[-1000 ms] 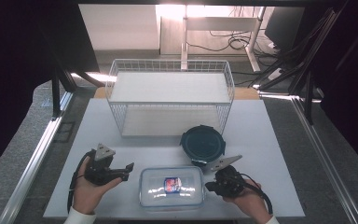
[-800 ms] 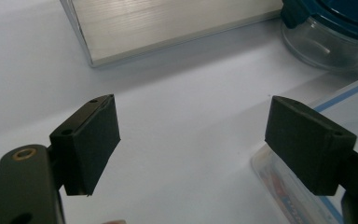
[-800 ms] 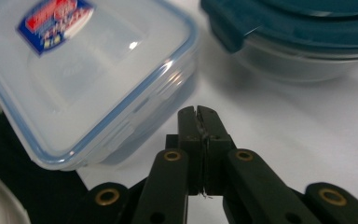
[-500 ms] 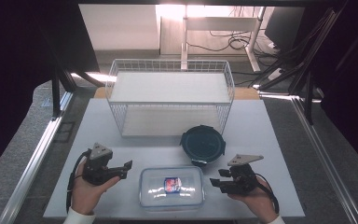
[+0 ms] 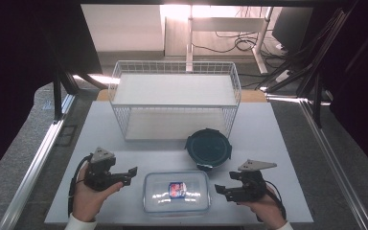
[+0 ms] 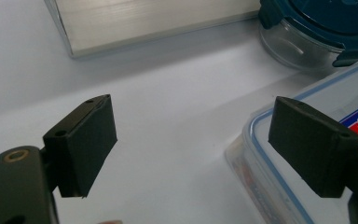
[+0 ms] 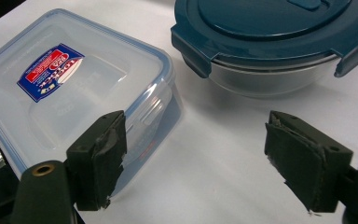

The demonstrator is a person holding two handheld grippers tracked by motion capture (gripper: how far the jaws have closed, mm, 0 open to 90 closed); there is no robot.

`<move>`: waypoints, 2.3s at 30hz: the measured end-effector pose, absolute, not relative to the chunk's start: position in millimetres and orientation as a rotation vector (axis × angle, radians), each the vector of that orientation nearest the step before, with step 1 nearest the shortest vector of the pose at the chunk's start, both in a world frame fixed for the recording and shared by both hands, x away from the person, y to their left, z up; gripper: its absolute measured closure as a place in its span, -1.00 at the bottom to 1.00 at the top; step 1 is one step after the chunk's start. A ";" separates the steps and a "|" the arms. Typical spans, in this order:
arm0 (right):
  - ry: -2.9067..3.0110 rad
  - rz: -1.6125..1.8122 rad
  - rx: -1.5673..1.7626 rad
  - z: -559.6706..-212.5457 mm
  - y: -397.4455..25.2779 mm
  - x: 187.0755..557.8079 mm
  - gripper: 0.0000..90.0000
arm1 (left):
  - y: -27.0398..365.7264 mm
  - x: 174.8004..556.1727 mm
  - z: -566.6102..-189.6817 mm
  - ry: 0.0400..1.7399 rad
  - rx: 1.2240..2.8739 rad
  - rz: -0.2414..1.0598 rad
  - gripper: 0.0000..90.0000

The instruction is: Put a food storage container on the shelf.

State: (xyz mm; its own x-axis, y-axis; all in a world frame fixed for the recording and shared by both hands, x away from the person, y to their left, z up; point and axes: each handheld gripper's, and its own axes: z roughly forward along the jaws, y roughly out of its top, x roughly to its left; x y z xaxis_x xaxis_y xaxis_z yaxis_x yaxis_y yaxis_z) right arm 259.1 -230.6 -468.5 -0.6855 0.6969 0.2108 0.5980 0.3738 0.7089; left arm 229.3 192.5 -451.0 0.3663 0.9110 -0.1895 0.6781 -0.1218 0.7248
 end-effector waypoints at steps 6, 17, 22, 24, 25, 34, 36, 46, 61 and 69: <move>2.500 1.264 1.206 -469.4 -232.9 259.0 -0.57 | 193.8 224.7 -460.5 1.395 1.866 0.312 -0.73; 2.495 1.305 1.249 -469.4 -235.0 258.0 -0.57 | 198.7 216.4 -460.5 1.377 1.842 0.279 -0.62; 2.507 1.311 1.249 -470.5 -230.3 256.5 -0.58 | 200.3 211.4 -463.4 1.381 1.830 0.237 -0.46; 2.512 1.298 1.245 -471.2 -228.0 255.7 -0.59 | 199.8 209.8 -465.9 1.381 1.821 0.220 -0.46; 2.518 1.297 1.245 -471.9 -226.4 255.1 -0.60 | 199.6 209.3 -466.9 1.382 1.820 0.214 -0.47; 2.543 1.304 1.280 -477.2 -219.3 253.3 -0.63 | 192.1 206.9 -478.2 1.414 1.854 0.159 -0.52; 2.543 1.300 1.283 -478.0 -217.9 252.8 -0.63 | 193.1 205.4 -478.1 1.425 1.819 0.126 -0.54; 2.553 1.374 1.371 -482.9 -208.7 252.2 -0.72 | 185.0 206.4 -488.6 1.414 1.726 -0.104 -0.71; 2.626 1.396 1.458 -499.3 -187.1 254.4 -0.79 | 168.6 214.0 -510.2 1.415 1.686 -0.276 -0.74; 2.651 1.433 1.527 -506.4 -182.3 254.4 -0.76 | 160.5 215.6 -518.7 1.396 1.665 -0.374 -0.66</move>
State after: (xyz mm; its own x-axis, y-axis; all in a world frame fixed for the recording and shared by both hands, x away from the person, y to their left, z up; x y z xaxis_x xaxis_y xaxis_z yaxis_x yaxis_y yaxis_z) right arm 254.4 -182.3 -506.4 -0.5693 0.5998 0.5623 0.7989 0.2422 0.5505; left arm 215.6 160.5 -518.7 0.3161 0.6247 -0.7140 0.8981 0.0456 0.4374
